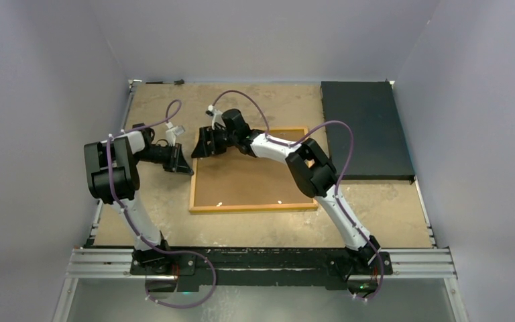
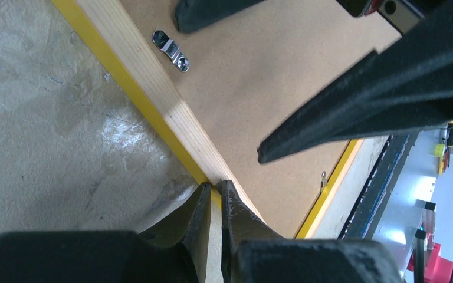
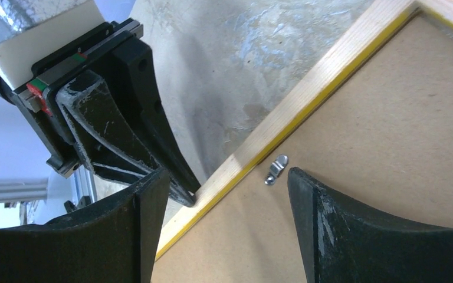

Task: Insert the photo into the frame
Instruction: Install the photo frame at the center of the board.

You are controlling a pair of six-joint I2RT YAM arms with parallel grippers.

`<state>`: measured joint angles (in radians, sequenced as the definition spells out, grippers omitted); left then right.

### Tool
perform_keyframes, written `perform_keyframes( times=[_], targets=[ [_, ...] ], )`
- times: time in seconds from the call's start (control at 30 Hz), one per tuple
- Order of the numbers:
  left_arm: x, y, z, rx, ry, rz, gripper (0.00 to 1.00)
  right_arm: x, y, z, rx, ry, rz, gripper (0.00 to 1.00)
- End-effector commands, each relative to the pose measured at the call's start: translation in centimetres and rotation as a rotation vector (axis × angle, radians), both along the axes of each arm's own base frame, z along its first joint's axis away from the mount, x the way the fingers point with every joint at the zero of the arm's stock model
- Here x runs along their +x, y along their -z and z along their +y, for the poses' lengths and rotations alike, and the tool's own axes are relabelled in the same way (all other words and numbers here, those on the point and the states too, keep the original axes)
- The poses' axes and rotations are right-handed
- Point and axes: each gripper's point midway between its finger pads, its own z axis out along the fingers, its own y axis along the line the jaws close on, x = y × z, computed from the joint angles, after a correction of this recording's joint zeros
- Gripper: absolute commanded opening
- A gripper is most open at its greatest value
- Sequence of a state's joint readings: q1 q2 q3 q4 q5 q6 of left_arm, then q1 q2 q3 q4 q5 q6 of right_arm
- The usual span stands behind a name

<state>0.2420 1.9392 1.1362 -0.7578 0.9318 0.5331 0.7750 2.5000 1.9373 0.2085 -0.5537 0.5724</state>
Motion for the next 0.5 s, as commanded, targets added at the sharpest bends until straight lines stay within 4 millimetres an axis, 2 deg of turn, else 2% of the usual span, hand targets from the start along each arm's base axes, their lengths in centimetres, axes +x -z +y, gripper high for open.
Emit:
perform_keyframes(
  times=[0.0,0.47],
  targets=[
    [0.16,1.35,0.48,0.067,0.026,-0.040,0.07,-1.72,-0.08,0.81,0.019,-0.050,0.027,0.76],
    [0.05,1.22,0.52,0.070,0.031,-0.043,0.06,-2.71,0.45,1.38,0.040,-0.106,0.049,0.74]
  ],
)
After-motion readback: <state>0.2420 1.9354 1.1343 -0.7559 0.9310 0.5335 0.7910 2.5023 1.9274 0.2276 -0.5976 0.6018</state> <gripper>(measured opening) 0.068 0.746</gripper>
